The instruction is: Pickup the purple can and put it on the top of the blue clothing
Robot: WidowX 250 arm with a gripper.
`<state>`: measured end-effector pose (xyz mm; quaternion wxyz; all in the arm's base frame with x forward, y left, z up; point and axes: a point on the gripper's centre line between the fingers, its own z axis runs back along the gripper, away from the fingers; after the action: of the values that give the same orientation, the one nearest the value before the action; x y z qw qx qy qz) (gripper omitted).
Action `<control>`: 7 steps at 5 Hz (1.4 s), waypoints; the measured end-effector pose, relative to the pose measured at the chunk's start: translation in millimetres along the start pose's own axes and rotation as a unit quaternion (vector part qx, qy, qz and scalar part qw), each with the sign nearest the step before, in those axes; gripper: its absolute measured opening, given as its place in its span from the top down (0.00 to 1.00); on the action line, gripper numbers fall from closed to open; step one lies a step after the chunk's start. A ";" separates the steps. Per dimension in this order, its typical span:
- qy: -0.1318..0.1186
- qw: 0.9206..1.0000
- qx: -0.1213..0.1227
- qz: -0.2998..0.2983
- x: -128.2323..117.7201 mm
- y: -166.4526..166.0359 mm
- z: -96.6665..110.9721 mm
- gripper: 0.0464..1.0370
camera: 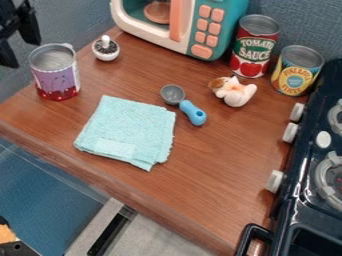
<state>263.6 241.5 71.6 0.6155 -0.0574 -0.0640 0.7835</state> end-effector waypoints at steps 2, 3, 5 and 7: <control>0.007 0.999 0.015 -0.035 -27.2 -12.2 -14.9 0.04; 0.014 0.998 0.022 -0.051 -38.7 -15.5 -21.4 0.04; 0.042 0.994 0.027 -0.102 -83.5 -18.2 -32.9 0.04; 0.078 0.984 0.036 -0.155 -134.1 -13.6 -43.2 0.04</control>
<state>315.5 115.7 32.9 0.7343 -0.0855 0.0046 0.6734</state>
